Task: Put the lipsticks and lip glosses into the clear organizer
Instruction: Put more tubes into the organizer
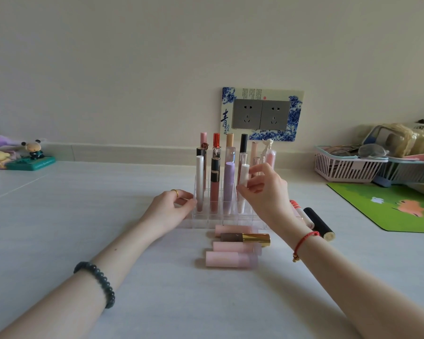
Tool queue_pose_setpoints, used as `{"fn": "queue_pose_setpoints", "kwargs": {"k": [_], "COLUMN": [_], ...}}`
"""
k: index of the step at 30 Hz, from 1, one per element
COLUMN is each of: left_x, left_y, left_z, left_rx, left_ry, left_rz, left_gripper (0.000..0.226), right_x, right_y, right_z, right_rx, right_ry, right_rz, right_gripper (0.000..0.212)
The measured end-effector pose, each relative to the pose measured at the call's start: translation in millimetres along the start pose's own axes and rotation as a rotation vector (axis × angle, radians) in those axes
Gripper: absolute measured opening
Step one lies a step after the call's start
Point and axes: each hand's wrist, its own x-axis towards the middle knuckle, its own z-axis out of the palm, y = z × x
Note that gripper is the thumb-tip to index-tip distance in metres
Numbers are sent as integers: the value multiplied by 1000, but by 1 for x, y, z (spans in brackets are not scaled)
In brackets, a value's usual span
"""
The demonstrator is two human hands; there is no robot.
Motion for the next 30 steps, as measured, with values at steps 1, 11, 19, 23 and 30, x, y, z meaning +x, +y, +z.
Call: {"fn": "queue_pose_setpoints", "kwargs": {"k": [1, 11, 19, 23, 30], "left_x": [0, -1, 1, 1, -9], "left_y": [0, 2, 1, 0, 16], "left_z": [0, 0, 0, -1, -14], "left_rx": [0, 14, -11, 33, 98], "left_ry": [1, 4, -4, 15, 175], "left_rz": [-3, -3, -25, 5, 294], "left_gripper": [16, 21, 16, 7, 34], "right_x": [0, 0, 6, -2, -18], "right_y": [0, 0, -18, -21, -12], "right_z": [0, -1, -49, -74, -67], "right_rx": [3, -13, 65, 4, -397], "right_ry": [-1, -17, 170, -123, -703], "right_rz": [2, -10, -106, -224, -187], "right_gripper": [29, 34, 31, 12, 16]}}
